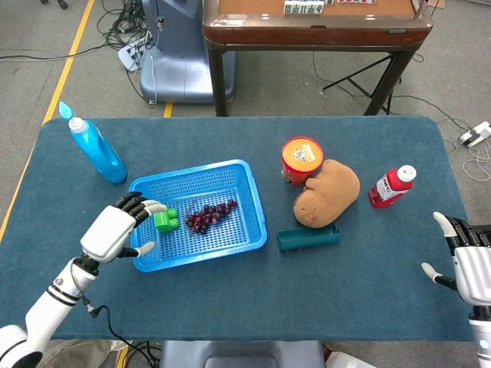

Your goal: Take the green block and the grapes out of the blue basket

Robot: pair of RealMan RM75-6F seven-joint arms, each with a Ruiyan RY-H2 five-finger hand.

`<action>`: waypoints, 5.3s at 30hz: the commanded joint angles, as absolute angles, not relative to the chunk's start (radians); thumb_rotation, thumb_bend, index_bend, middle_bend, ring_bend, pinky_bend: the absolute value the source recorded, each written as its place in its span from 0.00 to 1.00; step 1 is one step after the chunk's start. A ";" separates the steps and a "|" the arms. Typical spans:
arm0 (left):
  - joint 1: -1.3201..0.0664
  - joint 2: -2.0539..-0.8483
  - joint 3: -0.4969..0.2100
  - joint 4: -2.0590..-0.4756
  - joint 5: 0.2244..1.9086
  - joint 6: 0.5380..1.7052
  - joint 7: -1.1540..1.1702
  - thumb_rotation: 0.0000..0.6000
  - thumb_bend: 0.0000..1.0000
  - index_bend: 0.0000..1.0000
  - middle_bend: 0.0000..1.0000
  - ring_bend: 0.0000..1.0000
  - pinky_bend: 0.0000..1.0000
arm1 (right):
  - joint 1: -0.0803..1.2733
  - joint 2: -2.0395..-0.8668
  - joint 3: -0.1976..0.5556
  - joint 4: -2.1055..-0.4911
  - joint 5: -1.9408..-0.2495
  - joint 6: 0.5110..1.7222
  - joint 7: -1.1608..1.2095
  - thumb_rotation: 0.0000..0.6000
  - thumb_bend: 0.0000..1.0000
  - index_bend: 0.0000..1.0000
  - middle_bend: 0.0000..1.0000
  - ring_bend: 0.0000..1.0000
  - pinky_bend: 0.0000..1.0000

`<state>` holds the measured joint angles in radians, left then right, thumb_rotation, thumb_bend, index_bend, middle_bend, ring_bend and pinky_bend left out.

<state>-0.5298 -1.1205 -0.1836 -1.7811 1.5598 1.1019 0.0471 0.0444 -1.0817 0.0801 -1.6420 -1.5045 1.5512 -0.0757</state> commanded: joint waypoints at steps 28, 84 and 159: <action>-0.837 -1.316 -0.149 -1.668 0.894 0.913 0.732 1.00 0.24 0.16 0.20 0.21 0.13 | 0.031 -1.060 0.077 -1.621 -1.492 1.540 -0.010 1.00 0.11 0.11 0.17 0.16 0.25; -0.952 -1.445 -0.044 -1.500 0.634 0.931 0.796 1.00 0.24 0.28 0.34 0.33 0.29 | 0.019 -1.057 0.081 -1.615 -1.477 1.537 -0.001 1.00 0.11 0.11 0.17 0.16 0.27; -0.589 -1.181 -0.083 -1.539 0.914 0.999 0.373 1.00 0.25 0.22 0.34 0.33 0.32 | 0.013 -1.039 0.097 -1.621 -1.507 1.588 0.007 1.00 0.11 0.11 0.17 0.17 0.27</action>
